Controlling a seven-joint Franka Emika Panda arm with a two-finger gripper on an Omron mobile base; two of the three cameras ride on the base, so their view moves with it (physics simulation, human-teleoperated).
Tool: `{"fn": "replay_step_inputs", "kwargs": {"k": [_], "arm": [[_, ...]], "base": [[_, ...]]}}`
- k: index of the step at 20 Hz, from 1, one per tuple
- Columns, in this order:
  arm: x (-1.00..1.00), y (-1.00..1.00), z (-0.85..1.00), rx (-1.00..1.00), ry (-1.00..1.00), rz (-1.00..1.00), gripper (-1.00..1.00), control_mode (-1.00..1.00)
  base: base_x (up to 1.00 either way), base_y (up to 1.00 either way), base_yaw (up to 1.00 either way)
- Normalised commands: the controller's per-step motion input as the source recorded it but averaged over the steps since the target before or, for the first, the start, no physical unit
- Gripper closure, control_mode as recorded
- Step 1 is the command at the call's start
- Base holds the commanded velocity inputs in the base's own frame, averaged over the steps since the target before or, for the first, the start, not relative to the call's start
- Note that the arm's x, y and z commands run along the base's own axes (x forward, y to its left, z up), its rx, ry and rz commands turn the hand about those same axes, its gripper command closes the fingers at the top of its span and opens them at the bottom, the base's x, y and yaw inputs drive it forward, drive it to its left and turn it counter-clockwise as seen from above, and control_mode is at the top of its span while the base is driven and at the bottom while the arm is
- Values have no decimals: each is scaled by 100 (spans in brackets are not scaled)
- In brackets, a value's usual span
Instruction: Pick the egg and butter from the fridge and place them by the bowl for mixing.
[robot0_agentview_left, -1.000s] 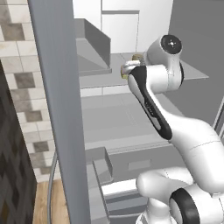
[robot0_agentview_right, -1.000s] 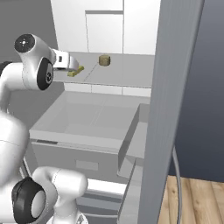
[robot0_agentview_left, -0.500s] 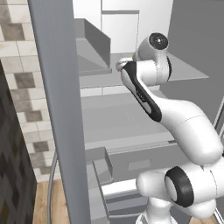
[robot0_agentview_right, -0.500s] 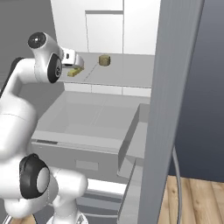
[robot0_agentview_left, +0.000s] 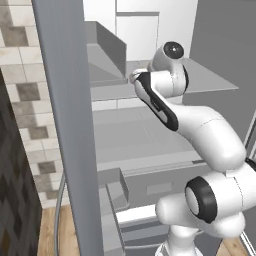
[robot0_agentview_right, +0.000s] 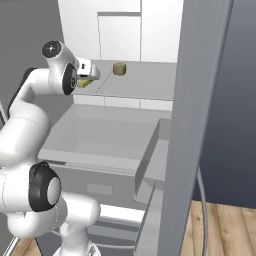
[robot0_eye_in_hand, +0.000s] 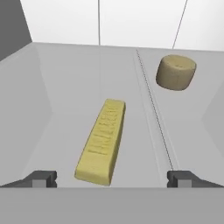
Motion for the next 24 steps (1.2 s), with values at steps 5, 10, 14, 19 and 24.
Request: {"fn": "replay_step_inputs", "kwargs": {"k": [5,10,14,19,24], "arm": [[33,0,-6,0,7,0,-100,-100],[43,3,-2,0,13,0,-100,-100],[40,8,-10,0,14,0,-100,-100],[40,15,-13,0,7,0,-100,-100],[24,9,-30,0,8,0,-100,-100]], "base": [[0,0,0],[0,0,0],[0,0,0],[0,0,0],[0,0,0]]}}
